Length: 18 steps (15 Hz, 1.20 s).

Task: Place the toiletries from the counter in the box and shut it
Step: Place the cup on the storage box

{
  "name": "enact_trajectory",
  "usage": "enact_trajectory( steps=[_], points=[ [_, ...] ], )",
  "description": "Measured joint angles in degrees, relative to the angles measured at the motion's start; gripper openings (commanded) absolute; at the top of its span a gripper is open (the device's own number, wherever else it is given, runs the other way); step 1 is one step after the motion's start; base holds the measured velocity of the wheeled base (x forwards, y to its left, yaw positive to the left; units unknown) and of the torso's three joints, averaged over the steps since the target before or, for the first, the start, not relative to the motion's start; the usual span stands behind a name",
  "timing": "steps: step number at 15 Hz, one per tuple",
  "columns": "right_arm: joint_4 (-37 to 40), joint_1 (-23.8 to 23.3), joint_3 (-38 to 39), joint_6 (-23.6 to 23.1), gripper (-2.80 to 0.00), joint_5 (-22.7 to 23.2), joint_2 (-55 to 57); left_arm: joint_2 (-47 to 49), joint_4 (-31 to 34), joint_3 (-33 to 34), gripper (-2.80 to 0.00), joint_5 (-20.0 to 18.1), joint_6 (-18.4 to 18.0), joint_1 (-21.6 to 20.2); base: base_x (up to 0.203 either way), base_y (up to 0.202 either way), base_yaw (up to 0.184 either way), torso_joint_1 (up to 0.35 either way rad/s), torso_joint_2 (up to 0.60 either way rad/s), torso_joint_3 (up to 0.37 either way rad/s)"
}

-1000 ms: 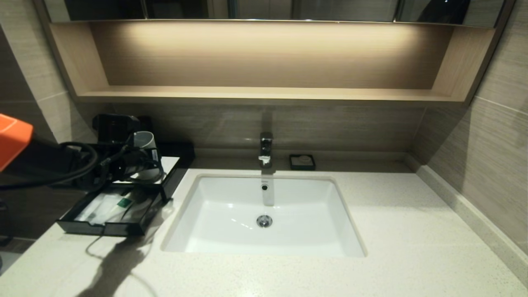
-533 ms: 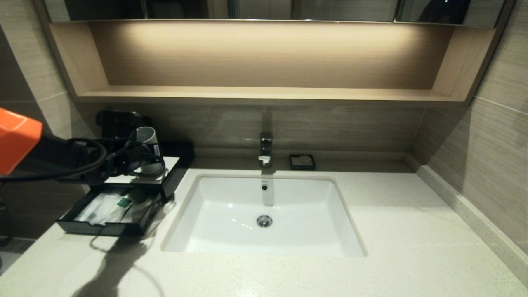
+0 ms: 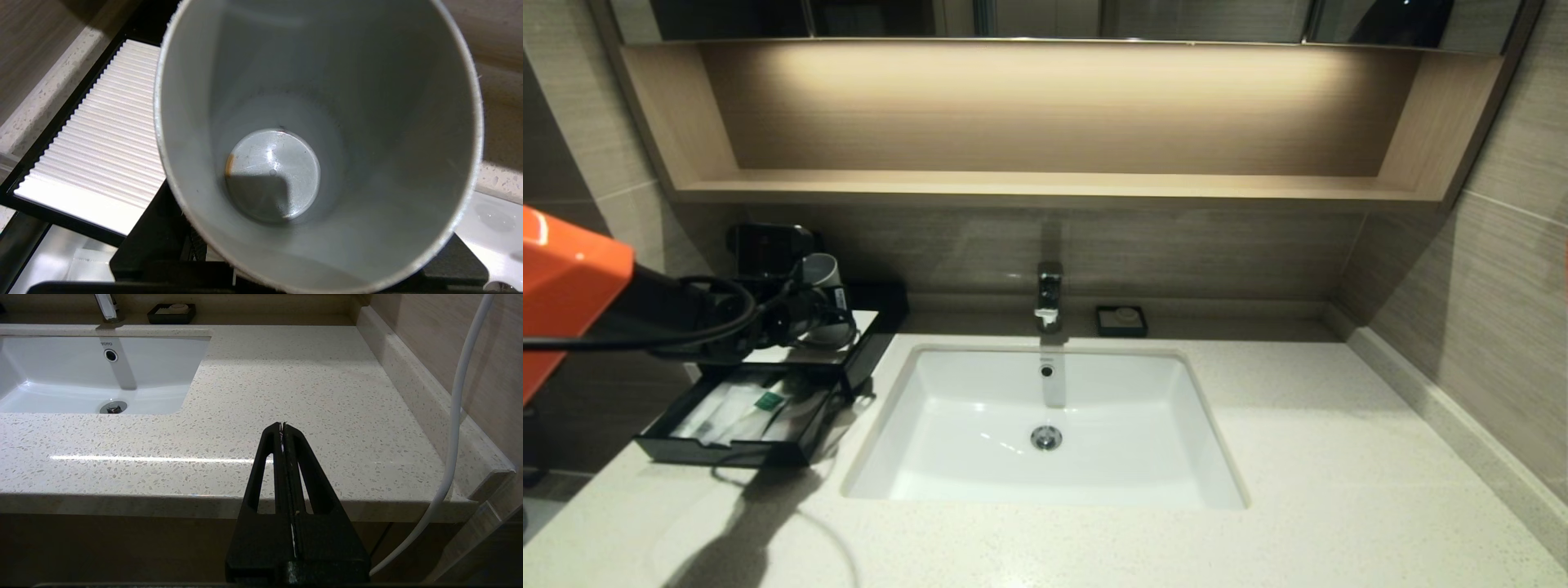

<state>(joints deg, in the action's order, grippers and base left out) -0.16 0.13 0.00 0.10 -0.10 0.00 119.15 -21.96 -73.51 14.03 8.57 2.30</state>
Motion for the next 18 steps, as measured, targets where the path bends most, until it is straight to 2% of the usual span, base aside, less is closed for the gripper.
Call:
enact_trajectory(
  steps=[18],
  points=[
    [0.0, -0.02, 0.0, 0.0, -2.8, -0.01, 0.0, 5.09, 0.43, -7.65, -2.8, 0.0, -0.48, -0.44, 0.0, 0.0, 0.0, 0.0, 0.0, 0.0]
  ],
)
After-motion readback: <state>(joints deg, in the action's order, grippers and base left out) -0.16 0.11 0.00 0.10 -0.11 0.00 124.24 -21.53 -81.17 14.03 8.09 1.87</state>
